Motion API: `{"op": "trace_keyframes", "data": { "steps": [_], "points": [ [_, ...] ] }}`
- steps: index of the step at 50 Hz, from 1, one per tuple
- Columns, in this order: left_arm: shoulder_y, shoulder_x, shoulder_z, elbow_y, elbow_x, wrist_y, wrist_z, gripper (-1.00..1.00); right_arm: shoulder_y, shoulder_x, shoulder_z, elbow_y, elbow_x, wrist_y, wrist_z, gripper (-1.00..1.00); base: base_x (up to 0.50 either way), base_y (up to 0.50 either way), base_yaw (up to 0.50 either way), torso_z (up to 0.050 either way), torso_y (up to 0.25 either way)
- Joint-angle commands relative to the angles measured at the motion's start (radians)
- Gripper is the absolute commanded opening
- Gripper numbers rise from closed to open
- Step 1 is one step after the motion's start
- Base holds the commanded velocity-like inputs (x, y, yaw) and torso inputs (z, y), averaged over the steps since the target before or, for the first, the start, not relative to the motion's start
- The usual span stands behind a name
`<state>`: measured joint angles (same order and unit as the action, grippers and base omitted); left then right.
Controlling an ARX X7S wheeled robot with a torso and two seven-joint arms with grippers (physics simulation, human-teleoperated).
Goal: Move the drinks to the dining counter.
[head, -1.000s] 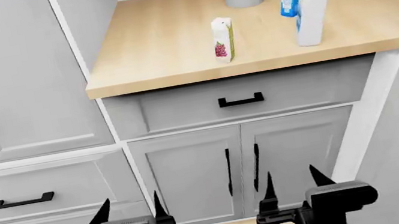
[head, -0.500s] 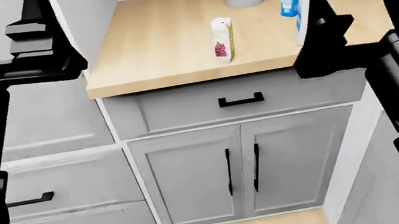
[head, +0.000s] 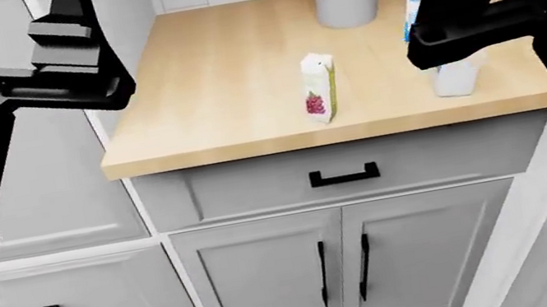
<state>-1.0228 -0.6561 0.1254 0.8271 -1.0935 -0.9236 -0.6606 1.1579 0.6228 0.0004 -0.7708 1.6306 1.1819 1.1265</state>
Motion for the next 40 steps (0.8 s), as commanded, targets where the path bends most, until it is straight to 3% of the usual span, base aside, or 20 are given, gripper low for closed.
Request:
{"op": "trace_keyframes", "data": {
  "steps": [1, 15, 21, 25, 32, 40],
  "points": [
    [-0.02, -0.01, 0.022, 0.007, -0.005, -0.012, 0.0, 1.0, 0.034, 0.012, -0.014, 0.004, 0.05, 0.007, 0.031, 1.0, 0.43, 0.0, 0.0, 0.0, 0.0],
    [0.01, -0.019, 0.019, 0.017, -0.001, 0.002, 0.0, 1.0, 0.054, 0.017, -0.037, -0.002, 0.071, 0.002, 0.06, 1.0, 0.49, -0.02, 0.0, 0.0, 0.0],
    [-0.036, 0.025, 0.083, -0.008, 0.001, -0.021, 0.015, 1.0, 0.146, -0.044, -0.031, 0.105, 0.01, -0.035, 0.009, 1.0, 0.01, 0.0, 0.0, 0.0, 0.003],
    [-0.031, 0.05, 0.116, -0.028, -0.047, -0.041, 0.029, 1.0, 0.205, -0.031, -0.066, 0.167, 0.113, -0.037, 0.143, 1.0, 0.0, 0.0, 0.0, 0.0, 0.0],
    [0.001, 0.048, 0.128, -0.096, -0.253, -0.091, 0.051, 1.0, 0.127, -0.013, -0.089, 0.232, 0.229, -0.095, 0.313, 1.0, 0.0, 0.0, 0.0, 0.0, 0.0],
    [0.041, 0.031, 0.129, -0.089, -0.272, -0.085, 0.071, 1.0, 0.069, 0.01, -0.151, 0.279, 0.315, -0.181, 0.434, 1.0, 0.0, 0.0, 0.0, 0.0, 0.0]
  ]
}}
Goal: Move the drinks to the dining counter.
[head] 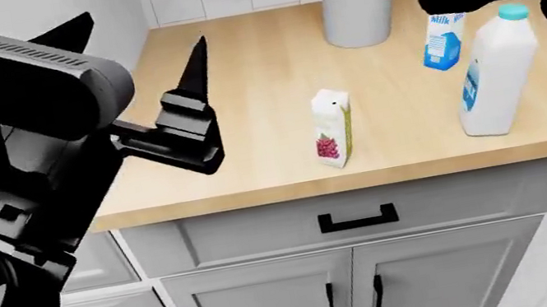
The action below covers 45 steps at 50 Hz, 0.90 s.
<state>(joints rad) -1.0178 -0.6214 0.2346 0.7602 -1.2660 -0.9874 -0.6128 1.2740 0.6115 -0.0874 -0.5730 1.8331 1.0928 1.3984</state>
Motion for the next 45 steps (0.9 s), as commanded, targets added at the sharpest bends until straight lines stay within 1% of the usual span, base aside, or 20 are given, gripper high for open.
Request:
{"op": "trace_keyframes", "data": {
  "steps": [1, 7, 8, 9, 15, 19, 23, 28, 30, 31, 32, 34, 36, 37, 45],
  "points": [
    [0.045, -0.004, 0.007, -0.022, -0.137, -0.014, 0.013, 1.0, -0.054, 0.051, -0.098, 0.076, 0.111, -0.142, 0.171, 1.0, 0.0, 0.0, 0.0, 0.0, 0.0],
    [0.067, -0.004, -0.005, -0.031, -0.206, -0.001, 0.005, 1.0, 0.011, 0.211, -0.311, 0.022, 0.114, -0.372, 0.17, 1.0, 0.0, 0.0, 0.0, 0.0, 0.0],
    [0.07, -0.004, 0.0, -0.031, -0.202, -0.003, 0.011, 1.0, 0.023, 0.228, -0.335, 0.018, 0.112, -0.391, 0.17, 1.0, 0.0, 0.0, 0.0, 0.0, 0.0],
    [0.073, -0.004, 0.006, -0.035, -0.193, -0.006, 0.02, 1.0, 0.057, 0.245, -0.364, 0.01, 0.082, -0.375, 0.169, 1.0, 0.0, 0.0, 0.0, 0.0, 0.0],
    [0.085, 0.005, 0.017, -0.036, -0.168, 0.001, 0.036, 1.0, 0.076, 0.336, -0.478, -0.008, 0.082, -0.522, 0.17, 1.0, 0.0, 0.0, 0.0, 0.0, 0.0],
    [0.105, 0.013, 0.026, -0.04, -0.163, 0.006, 0.05, 1.0, 0.121, 0.388, -0.573, -0.018, 0.084, -0.579, 0.171, 1.0, 0.0, 0.0, 0.0, 0.0, 0.0],
    [0.113, 0.016, 0.031, -0.045, -0.158, 0.01, 0.057, 1.0, 0.137, 0.408, -0.648, -0.018, 0.099, -0.601, 0.17, 1.0, 0.0, 0.0, 0.0, 0.0, 0.0],
    [0.129, 0.022, 0.045, -0.052, -0.121, 0.016, 0.079, 1.0, 0.144, 0.411, -0.688, -0.021, 0.106, -0.613, 0.15, 1.0, 0.0, 0.0, 0.0, 0.0, 0.0],
    [0.126, 0.025, 0.053, -0.059, -0.108, 0.014, 0.087, 1.0, 0.15, 0.415, -0.678, -0.023, 0.093, -0.621, 0.134, 1.0, 0.0, 0.0, 0.0, 0.0, 0.0],
    [0.124, 0.025, 0.053, -0.057, -0.108, 0.014, 0.085, 1.0, 0.15, 0.416, -0.66, -0.051, 0.05, -0.632, 0.084, 1.0, 0.0, 0.0, 0.0, 0.0, 0.0],
    [0.124, 0.025, 0.051, -0.055, -0.112, 0.016, 0.082, 1.0, 0.155, 0.42, -0.651, -0.07, 0.025, -0.639, 0.081, 1.0, 0.0, 0.0, 0.0, 0.0, 0.0],
    [0.125, 0.024, 0.054, -0.051, -0.111, 0.015, 0.081, 1.0, 0.168, 0.421, -0.655, -0.072, 0.048, -0.623, 0.079, 1.0, 0.0, 0.0, 0.0, 0.0, 0.0],
    [0.126, 0.021, 0.055, -0.054, -0.105, 0.016, 0.086, 1.0, 0.154, 0.422, -0.643, -0.084, 0.02, -0.641, 0.036, 1.0, 0.0, 0.0, 0.0, 0.0, 0.0],
    [0.129, 0.021, 0.052, -0.051, -0.108, 0.019, 0.084, 1.0, 0.154, 0.422, -0.643, -0.09, 0.01, -0.641, 0.038, 1.0, 0.08, 0.0, 0.0, 0.0, 0.0],
    [0.133, 0.014, 0.053, -0.046, -0.106, 0.019, 0.08, 1.0, 0.166, 0.42, -0.642, -0.09, 0.01, -0.635, 0.035, 1.0, 0.32, 0.0, 0.0, 0.0, 0.0]
  ]
}}
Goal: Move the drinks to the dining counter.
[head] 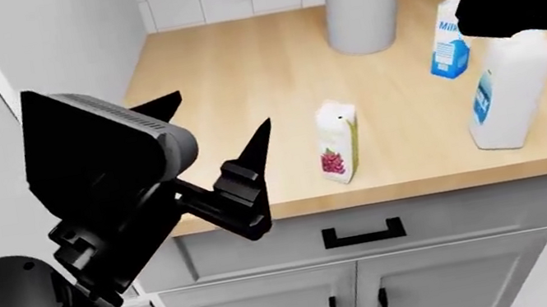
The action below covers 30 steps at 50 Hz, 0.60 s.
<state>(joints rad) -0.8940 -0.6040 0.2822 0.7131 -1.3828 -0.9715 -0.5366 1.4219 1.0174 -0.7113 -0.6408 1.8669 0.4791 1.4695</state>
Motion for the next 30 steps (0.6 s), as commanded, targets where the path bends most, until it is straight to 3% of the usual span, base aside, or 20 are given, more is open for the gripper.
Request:
{"op": "trace_keyframes", "data": {
  "steps": [1, 11, 19, 30],
  "points": [
    [0.009, -0.004, 0.005, 0.0, 0.011, 0.004, 0.004, 1.0, 0.019, 0.013, -0.019, -0.02, -0.025, -0.02, -0.039, 1.0, 0.35, 0.0, 0.0, 0.0, 0.0],
    [0.01, -0.006, 0.009, 0.003, 0.009, 0.007, 0.004, 1.0, 0.014, 0.015, -0.026, -0.016, -0.021, -0.019, -0.024, 1.0, 0.31, 0.0, 0.0, 0.0, 0.001],
    [0.018, -0.008, 0.012, 0.005, 0.017, 0.013, 0.01, 1.0, 0.014, 0.019, -0.028, -0.015, -0.018, -0.018, -0.023, 1.0, 0.01, 0.0, 0.0, 0.0, 0.0],
    [0.033, -0.011, 0.058, -0.002, -0.045, -0.022, 0.041, 1.0, -0.004, 0.042, -0.057, 0.014, 0.039, -0.057, 0.095, 1.0, 0.0, 0.0, 0.0, 0.0, 0.0]
  ]
}}
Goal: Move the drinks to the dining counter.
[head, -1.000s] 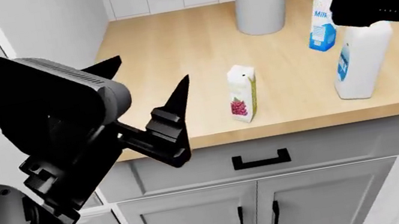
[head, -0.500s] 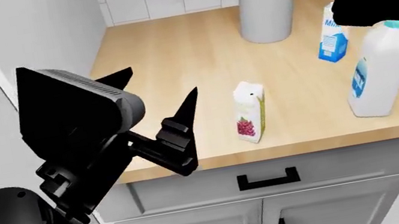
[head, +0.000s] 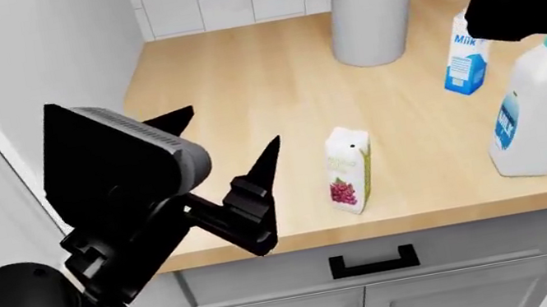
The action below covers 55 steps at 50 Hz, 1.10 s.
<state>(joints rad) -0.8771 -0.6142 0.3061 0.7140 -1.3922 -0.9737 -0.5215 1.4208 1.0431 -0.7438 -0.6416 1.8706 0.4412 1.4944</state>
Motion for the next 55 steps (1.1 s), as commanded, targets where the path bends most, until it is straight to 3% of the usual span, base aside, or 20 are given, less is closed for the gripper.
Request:
{"op": "trace_keyframes", "data": {
  "steps": [1, 15, 31, 43, 55],
  "points": [
    [0.016, 0.0, 0.034, -0.005, -0.035, -0.019, 0.027, 1.0, 0.002, 0.017, -0.031, 0.015, 0.036, -0.02, 0.069, 1.0, 0.0, 0.0, 0.0, 0.0, 0.0],
    [0.071, 0.061, 0.113, -0.039, 0.065, 0.002, 0.113, 1.0, 0.041, 0.067, -0.159, 0.008, 0.048, -0.099, 0.066, 1.0, 0.0, 0.0, 0.0, 0.0, 0.0],
    [0.084, 0.162, 0.212, -0.155, 0.178, 0.036, 0.214, 1.0, 0.037, 0.103, -0.184, -0.008, 0.053, -0.126, 0.051, 1.0, 0.0, 0.0, 0.0, 0.0, 0.0],
    [0.071, 0.188, 0.264, -0.262, 0.305, 0.086, 0.28, 1.0, 0.055, 0.104, -0.198, -0.006, 0.06, -0.126, 0.048, 1.0, 0.0, 0.0, 0.0, 0.0, 0.0],
    [0.044, 0.263, 0.302, -0.391, 0.339, 0.131, 0.366, 1.0, 0.043, 0.13, -0.205, -0.018, 0.057, -0.144, 0.038, 1.0, 0.0, 0.0, 0.0, 0.0, 0.0]
  ]
}}
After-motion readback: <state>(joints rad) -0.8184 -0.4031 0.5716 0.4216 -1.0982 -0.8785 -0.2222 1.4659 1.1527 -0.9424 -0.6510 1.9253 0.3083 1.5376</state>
